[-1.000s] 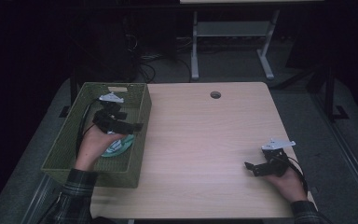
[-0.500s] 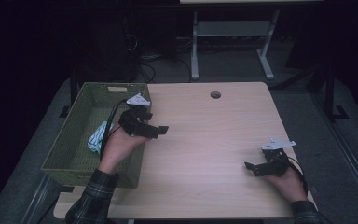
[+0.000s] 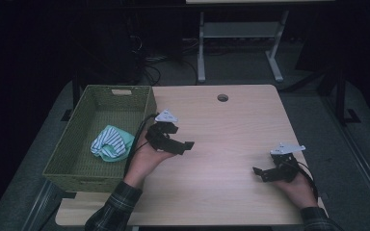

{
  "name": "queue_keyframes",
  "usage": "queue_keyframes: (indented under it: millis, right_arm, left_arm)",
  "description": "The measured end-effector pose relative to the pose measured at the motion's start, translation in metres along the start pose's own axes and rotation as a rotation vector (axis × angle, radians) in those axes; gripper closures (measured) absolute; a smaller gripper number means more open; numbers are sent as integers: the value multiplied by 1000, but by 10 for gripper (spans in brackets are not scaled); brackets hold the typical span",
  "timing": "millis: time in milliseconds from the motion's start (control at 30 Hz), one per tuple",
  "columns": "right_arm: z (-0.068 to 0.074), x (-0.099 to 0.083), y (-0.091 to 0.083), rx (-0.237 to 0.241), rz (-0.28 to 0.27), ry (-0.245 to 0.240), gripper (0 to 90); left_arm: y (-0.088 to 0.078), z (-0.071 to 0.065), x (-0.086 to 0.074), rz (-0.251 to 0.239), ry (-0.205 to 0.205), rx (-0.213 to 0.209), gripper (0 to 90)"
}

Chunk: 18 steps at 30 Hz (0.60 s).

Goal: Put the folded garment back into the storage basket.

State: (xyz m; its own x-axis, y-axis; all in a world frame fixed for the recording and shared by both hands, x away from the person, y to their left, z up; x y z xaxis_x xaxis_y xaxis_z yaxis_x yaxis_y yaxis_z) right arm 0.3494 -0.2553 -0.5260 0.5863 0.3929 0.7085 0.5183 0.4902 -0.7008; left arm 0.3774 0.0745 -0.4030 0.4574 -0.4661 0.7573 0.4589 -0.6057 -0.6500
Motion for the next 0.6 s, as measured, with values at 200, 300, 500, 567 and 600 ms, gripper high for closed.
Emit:
queue_keyframes:
  millis: [200,300,500,567,600]
  right_arm:
    - [0,0,0,0,1,-1,29]
    - [0,0,0,0,1,0,29]
    - [0,0,0,1,0,1,29]
    - [0,0,0,0,1,0,29]
    - [0,0,0,1,1,0,29]
  left_arm:
    - [16,-9,-9,25,24,15,146]
    - [24,-12,-14,29,26,19,146]
    - [39,-12,-28,63,39,41,146]
    - [44,-11,-34,74,44,58,146]
    - [47,-11,-38,82,40,60,146]
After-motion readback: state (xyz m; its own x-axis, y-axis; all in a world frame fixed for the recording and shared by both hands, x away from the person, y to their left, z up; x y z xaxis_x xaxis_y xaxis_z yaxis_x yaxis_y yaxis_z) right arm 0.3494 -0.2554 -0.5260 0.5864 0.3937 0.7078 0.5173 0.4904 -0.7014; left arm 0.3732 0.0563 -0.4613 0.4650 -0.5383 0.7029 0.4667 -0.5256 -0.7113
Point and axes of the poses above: each handheld gripper's, and its own axes: y roughly forward along the jaws, x roughly out of its top, z roughly to its left, the point moved 6 cm from there along y, roughly forward along the jaws, and after that the axes turned 4 degrees about x, right-handed, at the moved point
